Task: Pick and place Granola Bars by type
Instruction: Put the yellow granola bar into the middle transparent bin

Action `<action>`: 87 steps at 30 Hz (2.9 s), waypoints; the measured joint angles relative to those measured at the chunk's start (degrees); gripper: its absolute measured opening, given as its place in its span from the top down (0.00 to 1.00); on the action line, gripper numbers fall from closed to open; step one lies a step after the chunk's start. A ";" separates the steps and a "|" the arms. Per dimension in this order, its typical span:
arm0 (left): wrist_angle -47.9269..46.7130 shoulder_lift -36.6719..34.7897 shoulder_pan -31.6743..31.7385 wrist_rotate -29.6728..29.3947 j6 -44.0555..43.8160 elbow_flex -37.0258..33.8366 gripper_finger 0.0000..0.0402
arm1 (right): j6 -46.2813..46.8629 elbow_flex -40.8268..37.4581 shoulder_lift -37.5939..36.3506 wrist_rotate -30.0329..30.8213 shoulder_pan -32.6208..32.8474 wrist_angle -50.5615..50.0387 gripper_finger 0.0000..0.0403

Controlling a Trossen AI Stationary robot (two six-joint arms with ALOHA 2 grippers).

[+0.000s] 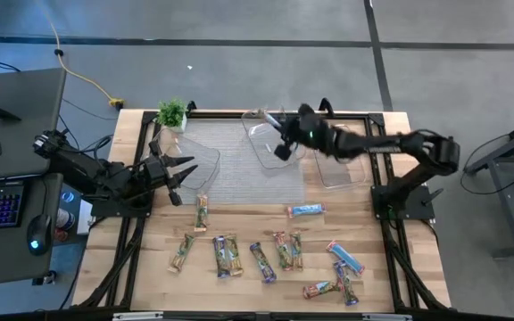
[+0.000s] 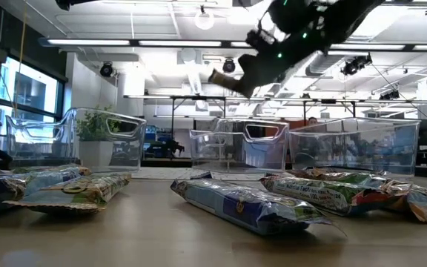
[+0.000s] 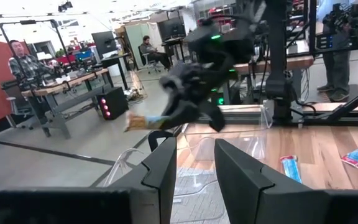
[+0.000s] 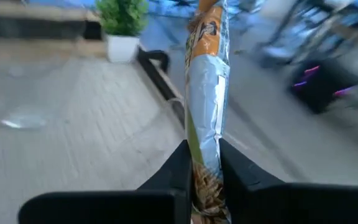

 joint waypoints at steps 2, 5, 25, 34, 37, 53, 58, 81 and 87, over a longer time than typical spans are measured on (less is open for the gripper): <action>0.00 0.00 0.00 -0.01 -0.02 0.00 0.74 | 0.92 1.90 3.09 -5.69 -3.33 -2.45 0.89; -0.01 0.00 0.01 -0.01 -0.02 0.00 0.74 | 0.22 5.58 8.83 -7.40 -6.01 -10.37 0.88; -0.37 0.02 0.00 -0.01 -0.11 0.00 0.74 | -2.96 22.72 28.03 -7.10 -6.58 -34.35 0.84; -0.37 0.02 0.00 0.04 -0.11 0.00 0.74 | -5.65 22.80 27.15 -1.05 -6.04 -34.15 0.83; -0.37 0.02 0.01 0.04 -0.11 0.00 0.74 | -5.93 22.80 26.96 -1.29 -6.04 -34.26 0.83; -0.33 0.02 0.00 0.12 -1.33 0.00 0.74 | -10.30 22.77 22.56 4.47 -1.67 -35.66 0.83; -0.35 0.02 0.00 0.15 -2.65 0.00 0.74 | -11.22 22.77 21.32 7.10 0.86 -32.53 0.83; -2.19 0.02 0.00 5.00 -2.97 -0.02 0.74 | -13.79 22.75 19.37 -28.95 6.59 -12.33 0.82; -3.30 0.02 0.00 5.00 -3.02 0.00 0.74 | -17.66 22.75 19.40 -28.43 10.87 -11.59 0.75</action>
